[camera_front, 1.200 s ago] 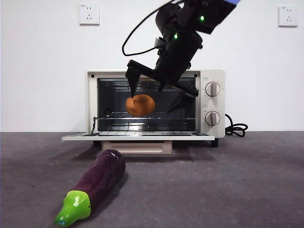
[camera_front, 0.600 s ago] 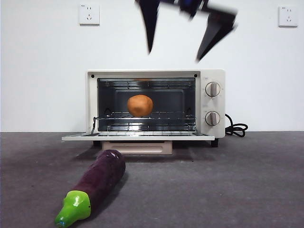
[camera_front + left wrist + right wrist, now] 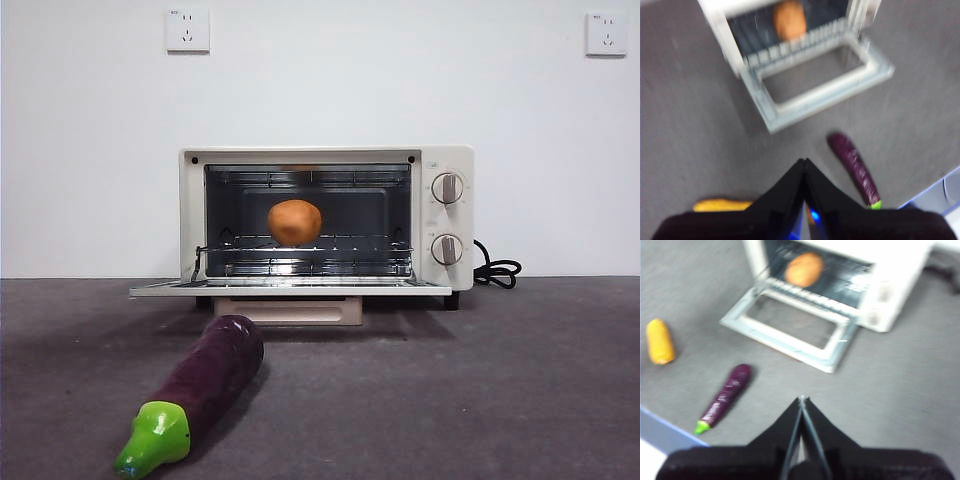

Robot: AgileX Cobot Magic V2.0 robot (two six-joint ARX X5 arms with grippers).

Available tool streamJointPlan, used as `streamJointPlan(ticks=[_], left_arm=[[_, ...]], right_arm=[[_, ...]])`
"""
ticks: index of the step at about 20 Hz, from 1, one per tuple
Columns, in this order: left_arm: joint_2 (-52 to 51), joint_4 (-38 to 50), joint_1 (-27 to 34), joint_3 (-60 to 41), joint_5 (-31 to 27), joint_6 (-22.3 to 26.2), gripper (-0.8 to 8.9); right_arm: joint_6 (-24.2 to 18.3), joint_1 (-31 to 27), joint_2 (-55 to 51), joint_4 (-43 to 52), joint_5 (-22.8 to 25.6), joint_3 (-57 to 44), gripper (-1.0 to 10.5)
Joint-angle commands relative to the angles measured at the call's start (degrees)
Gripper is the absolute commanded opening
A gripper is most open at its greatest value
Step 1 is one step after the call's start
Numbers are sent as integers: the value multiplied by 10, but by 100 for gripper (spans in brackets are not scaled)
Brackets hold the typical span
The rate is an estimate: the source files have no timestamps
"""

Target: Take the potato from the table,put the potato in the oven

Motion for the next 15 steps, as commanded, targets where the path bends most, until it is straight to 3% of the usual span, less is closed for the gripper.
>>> streamJointPlan(ticks=[1,5,9,15], left_arm=[[22,63,25,-94,17,-5,-7],[81,202,91,-230,139,-20,-8],[183,257,175,-250,230,-69,-8],[289,275,227,-250,259,-108,-8]], right_arm=[[-2,0,-30,-17,28,1,-3],[-5,0,-66,-41,28,0,-4],[-12,0,-92,-41,21,0,-5],[-13,0,-101,-41,21,0,-4]])
